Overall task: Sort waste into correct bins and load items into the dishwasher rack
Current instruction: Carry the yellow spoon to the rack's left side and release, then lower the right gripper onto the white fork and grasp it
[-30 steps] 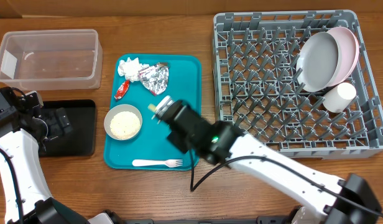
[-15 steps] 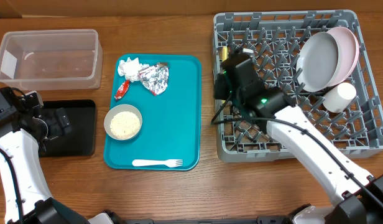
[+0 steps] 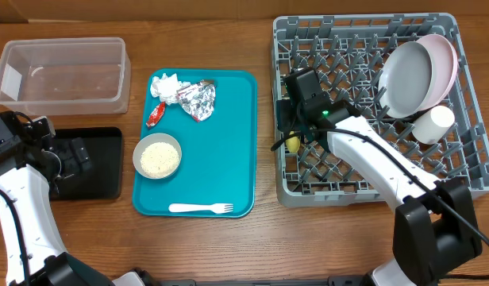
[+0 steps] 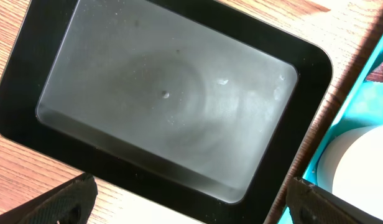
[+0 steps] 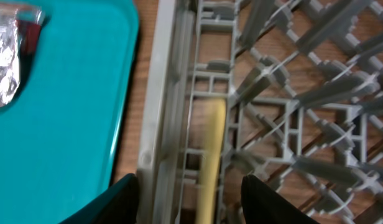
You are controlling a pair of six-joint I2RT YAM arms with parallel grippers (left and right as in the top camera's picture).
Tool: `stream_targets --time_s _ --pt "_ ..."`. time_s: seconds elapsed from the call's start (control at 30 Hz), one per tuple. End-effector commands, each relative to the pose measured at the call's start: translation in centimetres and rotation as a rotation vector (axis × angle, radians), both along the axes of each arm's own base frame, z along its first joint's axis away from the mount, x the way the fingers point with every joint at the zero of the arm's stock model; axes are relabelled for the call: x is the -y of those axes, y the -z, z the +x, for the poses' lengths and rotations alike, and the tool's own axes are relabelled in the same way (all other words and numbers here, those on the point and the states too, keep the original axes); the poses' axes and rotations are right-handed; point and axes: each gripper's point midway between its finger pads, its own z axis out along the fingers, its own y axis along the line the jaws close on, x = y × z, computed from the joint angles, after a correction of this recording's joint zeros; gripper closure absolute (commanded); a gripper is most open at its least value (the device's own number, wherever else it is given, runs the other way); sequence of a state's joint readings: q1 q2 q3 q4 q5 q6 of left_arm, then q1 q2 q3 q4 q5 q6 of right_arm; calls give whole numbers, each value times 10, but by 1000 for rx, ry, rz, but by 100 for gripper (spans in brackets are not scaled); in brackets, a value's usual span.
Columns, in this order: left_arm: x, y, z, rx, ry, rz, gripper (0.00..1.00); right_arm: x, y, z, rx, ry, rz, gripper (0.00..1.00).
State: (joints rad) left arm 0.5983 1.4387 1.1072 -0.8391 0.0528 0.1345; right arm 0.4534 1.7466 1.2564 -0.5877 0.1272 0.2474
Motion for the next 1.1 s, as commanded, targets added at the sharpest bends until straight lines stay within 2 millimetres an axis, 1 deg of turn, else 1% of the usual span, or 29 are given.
stream_targets --time_s 0.0,0.03,0.07,0.1,0.13,0.17,0.2,0.23,0.3,0.37,0.43,0.47,0.5,0.57,0.6,0.63,0.67,0.77,0.83,1.07 --pt "-4 -7 4 19 10 9 0 -9 -40 -3 70 -73 18 44" --pt "-4 -7 4 19 10 9 0 -13 -58 -9 84 -93 53 44" --pt "-4 -7 4 19 10 9 0 -17 -66 -13 86 -111 77 45" --pt "-4 -7 4 19 10 9 0 -31 -83 -24 91 -177 146 50" --pt "-4 -7 4 19 10 9 0 -43 -93 -33 93 -231 195 54" --pt "-4 -7 4 19 9 9 0 -61 -104 -49 85 -318 257 58" --pt "-4 -7 4 19 10 9 0 -76 -109 -64 64 -376 294 59" --pt "-4 -7 4 19 10 9 0 -86 -107 -77 40 -417 300 59" --pt "-4 -7 4 19 10 9 0 -100 -98 -96 3 -490 273 59" --pt "-4 -7 4 19 9 9 0 -120 -79 -122 -43 -604 227 59" --pt "-4 -7 4 19 10 9 0 -135 -65 -140 -63 -699 193 59" --pt "-4 -7 4 19 9 9 0 -146 -53 -155 -74 -778 164 60" --pt "-4 -7 4 19 10 9 0 -154 -43 -166 -84 -834 143 62" --pt "-4 -7 4 19 10 9 0 -176 -9 -190 -107 -981 67 62" --pt "-4 -7 4 19 10 9 0 -184 7 -197 -113 -1044 30 60" --pt "-4 -7 4 19 10 9 0 -188 22 -203 -123 -1104 0 53" --pt "-4 -7 4 19 10 9 0 -190 36 -208 -132 -1168 -34 49" --pt "-4 -7 4 19 10 9 0 -193 57 -218 -153 -1254 -79 48" --pt "-4 -7 4 19 10 9 0 -195 62 -216 -143 -1258 -93 48" --pt "-4 -7 4 19 10 9 0 -205 58 -202 -63 -1239 -99 54"
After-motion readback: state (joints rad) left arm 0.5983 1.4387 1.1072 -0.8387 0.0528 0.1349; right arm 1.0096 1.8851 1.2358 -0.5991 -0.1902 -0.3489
